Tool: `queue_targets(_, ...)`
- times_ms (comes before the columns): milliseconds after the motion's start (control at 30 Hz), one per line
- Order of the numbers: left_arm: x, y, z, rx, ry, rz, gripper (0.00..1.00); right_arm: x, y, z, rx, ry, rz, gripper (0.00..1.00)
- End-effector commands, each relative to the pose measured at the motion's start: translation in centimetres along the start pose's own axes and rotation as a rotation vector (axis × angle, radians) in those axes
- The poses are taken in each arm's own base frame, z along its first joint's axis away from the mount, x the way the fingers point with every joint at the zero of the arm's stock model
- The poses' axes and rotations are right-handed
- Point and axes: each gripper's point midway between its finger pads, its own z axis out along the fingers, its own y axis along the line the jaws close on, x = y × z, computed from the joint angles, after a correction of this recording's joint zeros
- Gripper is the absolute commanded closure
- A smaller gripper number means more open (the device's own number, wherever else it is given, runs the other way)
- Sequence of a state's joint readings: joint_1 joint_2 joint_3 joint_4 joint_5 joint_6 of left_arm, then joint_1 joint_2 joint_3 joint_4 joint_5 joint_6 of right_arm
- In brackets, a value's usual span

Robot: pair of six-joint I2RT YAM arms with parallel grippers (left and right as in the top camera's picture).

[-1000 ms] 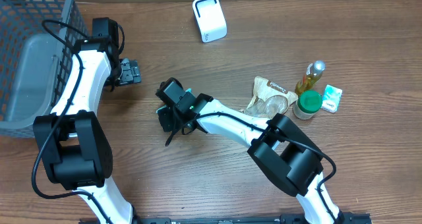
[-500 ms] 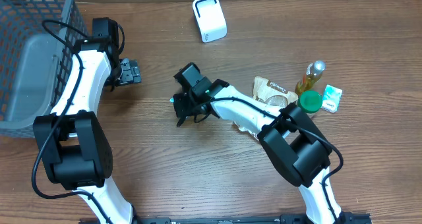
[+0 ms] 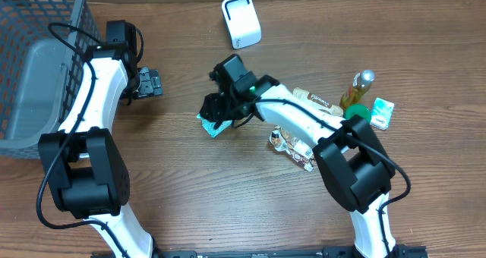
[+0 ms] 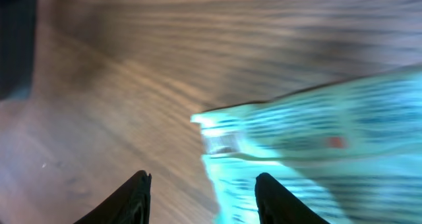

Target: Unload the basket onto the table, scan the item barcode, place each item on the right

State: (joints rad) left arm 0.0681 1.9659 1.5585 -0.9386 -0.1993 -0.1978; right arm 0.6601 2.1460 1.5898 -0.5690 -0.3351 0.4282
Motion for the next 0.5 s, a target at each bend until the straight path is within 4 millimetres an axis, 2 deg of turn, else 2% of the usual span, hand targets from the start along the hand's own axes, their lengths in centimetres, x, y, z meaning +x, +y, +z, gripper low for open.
queue_targets(0, -0.6, 0.6, -0.2, -0.013, -0.014, 0.006, 0.00, -3.1, -2.4, -2.8, 0.109, -0.106, 0.008, 0.51)
queue_targets(100, -0.6, 0.6, -0.2, -0.013, -0.014, 0.006, 0.00, -3.5, -5.2, -3.5, 0.211, -0.125, 0.041, 0.46)
queue_targets(200, -0.6, 0.6, -0.2, -0.013, -0.014, 0.006, 0.00, -3.7, -6.6, -3.8, 0.255, -0.137, 0.056, 0.43)
queue_targets(467, -0.6, 0.6, -0.2, -0.013, -0.014, 0.006, 0.00, -4.0, -7.6, -4.1, 0.270, -0.137, 0.053, 0.39)
